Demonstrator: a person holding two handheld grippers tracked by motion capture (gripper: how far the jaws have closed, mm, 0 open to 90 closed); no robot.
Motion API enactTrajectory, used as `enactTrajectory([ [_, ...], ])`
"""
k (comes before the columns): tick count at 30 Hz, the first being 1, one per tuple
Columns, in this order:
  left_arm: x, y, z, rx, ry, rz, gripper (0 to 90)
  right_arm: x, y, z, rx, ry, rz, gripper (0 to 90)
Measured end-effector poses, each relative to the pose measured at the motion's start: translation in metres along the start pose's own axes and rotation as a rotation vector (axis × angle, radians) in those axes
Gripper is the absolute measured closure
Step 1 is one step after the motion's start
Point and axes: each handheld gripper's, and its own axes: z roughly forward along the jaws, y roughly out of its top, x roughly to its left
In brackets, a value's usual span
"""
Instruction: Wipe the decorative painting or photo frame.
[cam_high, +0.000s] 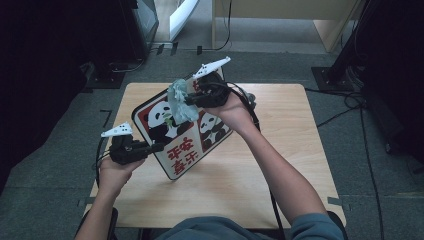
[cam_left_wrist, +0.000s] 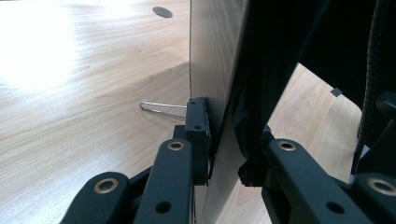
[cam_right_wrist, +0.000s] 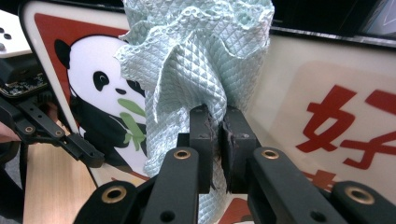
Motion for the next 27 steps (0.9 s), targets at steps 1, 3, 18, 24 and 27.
enactTrajectory([
  [1,0.0,0.0,0.0,0.001,-0.001,0.0,78.1,0.0,-0.001,0.0,0.001,0.0,0.004,84.5],
  [3,0.0,0.0,0.0,0.001,-0.001,0.002,78.0,0.0,-0.003,0.002,0.003,0.002,0.006,84.5],
  [18,0.0,0.0,0.0,0.002,-0.002,0.005,78.0,-0.004,-0.02,0.007,0.012,0.015,0.027,84.4],
  [24,-0.001,0.0,0.0,0.002,-0.001,0.005,78.0,-0.004,-0.026,0.009,0.014,0.019,0.037,84.4],
  [27,-0.001,0.0,0.0,0.001,-0.002,0.005,77.9,-0.005,-0.03,0.011,0.018,0.021,0.041,84.3],
])
